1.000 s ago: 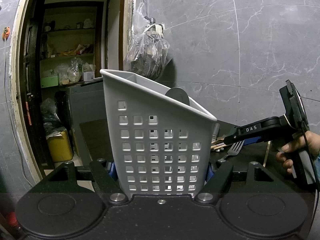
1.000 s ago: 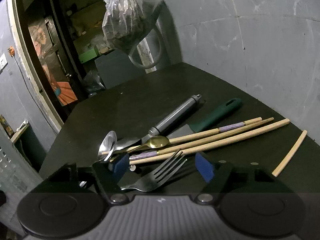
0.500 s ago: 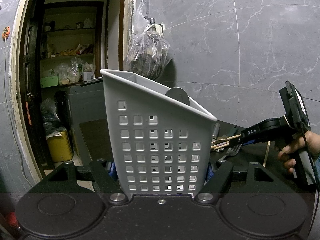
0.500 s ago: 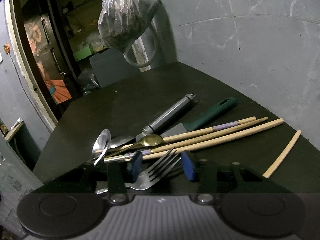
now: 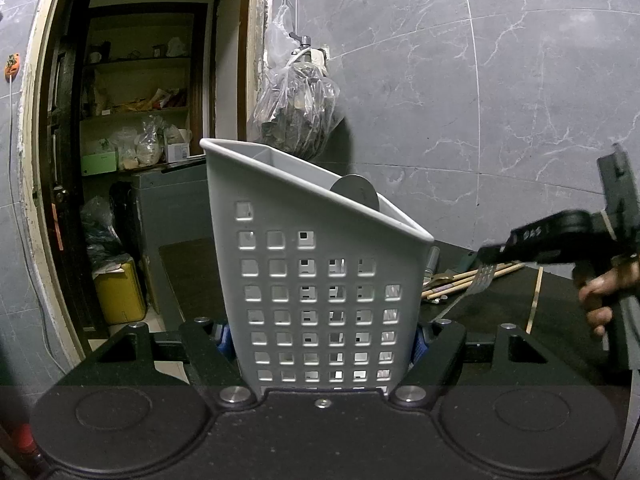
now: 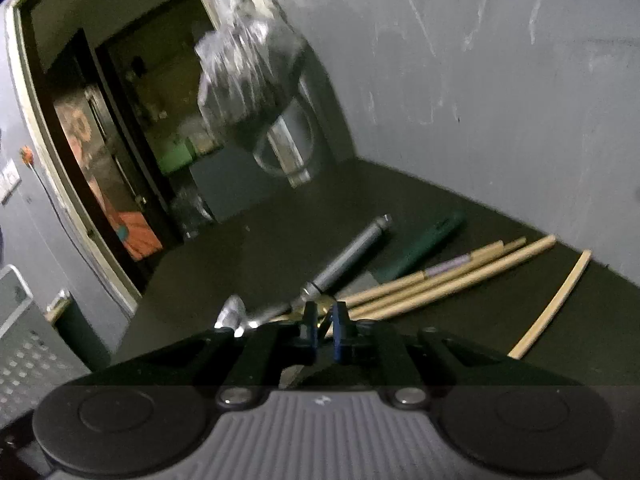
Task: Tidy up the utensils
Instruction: 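Lift the fork with the right tool and lower it into the basket, then open the right tool and move it back over the utensil pile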
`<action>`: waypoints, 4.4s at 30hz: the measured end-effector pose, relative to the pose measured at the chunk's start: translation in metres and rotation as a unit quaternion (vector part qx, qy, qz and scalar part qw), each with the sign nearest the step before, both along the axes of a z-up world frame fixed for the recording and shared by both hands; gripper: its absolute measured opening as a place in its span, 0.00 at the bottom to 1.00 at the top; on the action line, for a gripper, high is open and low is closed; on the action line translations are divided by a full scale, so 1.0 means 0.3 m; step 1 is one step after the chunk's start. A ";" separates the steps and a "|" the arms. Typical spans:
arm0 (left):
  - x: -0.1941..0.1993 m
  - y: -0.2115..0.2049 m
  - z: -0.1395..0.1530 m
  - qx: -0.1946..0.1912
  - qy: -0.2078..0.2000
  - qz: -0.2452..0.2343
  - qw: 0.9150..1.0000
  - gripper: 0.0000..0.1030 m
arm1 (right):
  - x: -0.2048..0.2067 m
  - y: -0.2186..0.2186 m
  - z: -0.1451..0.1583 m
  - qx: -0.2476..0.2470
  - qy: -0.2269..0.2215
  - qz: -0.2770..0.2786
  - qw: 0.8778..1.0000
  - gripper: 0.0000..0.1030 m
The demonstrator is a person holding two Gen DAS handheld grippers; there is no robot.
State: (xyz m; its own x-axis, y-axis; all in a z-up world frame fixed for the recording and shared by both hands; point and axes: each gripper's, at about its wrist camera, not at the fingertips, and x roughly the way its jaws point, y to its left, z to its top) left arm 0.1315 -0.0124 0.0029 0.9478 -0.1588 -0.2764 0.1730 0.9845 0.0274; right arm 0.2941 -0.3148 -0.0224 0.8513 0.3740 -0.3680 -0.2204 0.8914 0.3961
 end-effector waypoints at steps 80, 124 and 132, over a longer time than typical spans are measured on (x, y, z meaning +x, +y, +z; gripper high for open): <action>-0.004 0.001 -0.002 0.001 -0.001 0.000 1.000 0.74 | -0.297 0.556 0.307 -0.186 -0.354 0.208 0.893 0.02; -0.010 -0.001 0.000 -0.001 -0.003 0.013 1.000 0.74 | -0.046 0.271 0.074 -0.184 -0.071 0.112 0.974 1.00; -0.011 -0.001 0.000 -0.001 -0.003 0.013 1.000 0.74 | -0.023 0.305 0.039 -0.189 -0.039 0.127 0.973 1.00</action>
State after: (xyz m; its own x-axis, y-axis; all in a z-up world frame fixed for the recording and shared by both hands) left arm 0.1283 -0.0128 0.0028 0.9531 -0.1355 -0.2707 0.1478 0.9887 0.0254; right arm 0.2872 -0.2232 -0.0109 0.7791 0.4272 -0.4588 -0.4695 0.8826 0.0246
